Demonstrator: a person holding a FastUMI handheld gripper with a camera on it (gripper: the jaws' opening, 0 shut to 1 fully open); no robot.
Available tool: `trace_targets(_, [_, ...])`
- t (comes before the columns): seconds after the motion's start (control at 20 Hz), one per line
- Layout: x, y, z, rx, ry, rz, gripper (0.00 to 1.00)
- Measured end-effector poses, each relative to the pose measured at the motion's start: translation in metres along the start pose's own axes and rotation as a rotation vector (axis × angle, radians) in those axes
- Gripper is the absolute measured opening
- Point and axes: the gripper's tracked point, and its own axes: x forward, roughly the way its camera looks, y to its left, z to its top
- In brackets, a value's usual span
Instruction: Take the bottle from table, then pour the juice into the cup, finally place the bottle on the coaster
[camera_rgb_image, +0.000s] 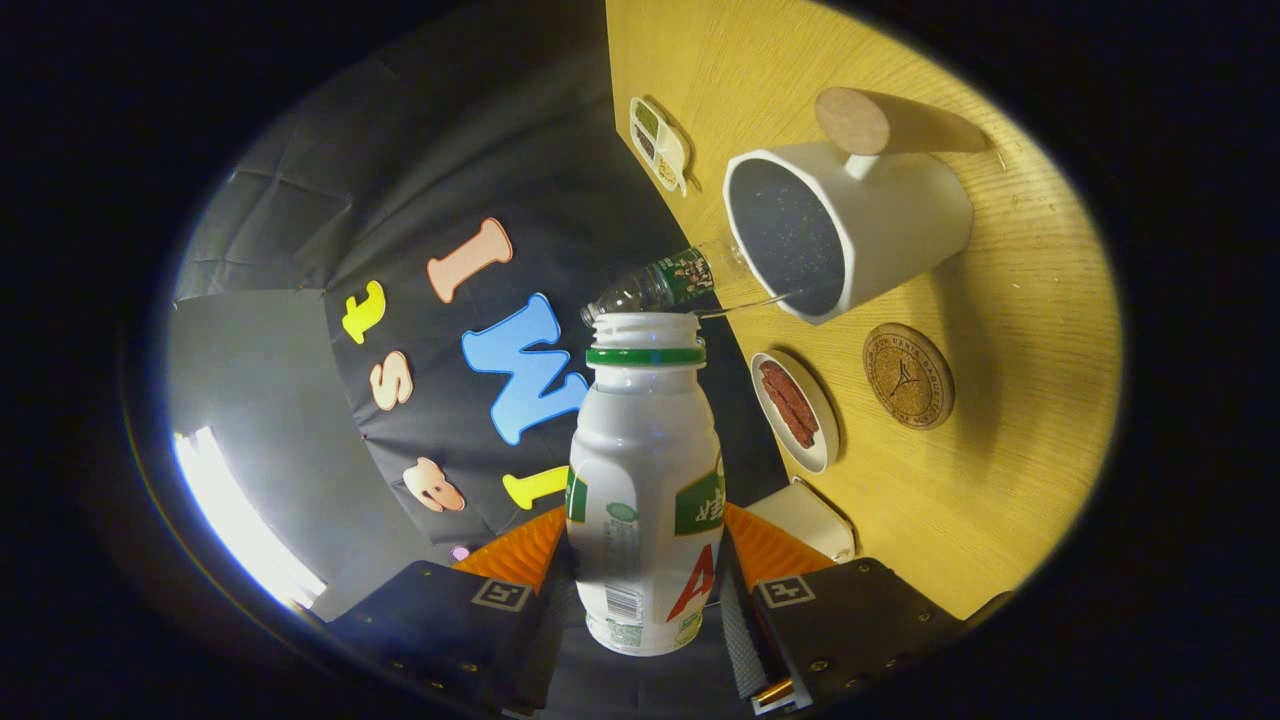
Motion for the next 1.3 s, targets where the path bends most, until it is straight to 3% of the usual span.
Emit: trace_targets(1.3, [0.000, -0.019, 0.024, 0.025, -0.033, -0.034, 0.67])
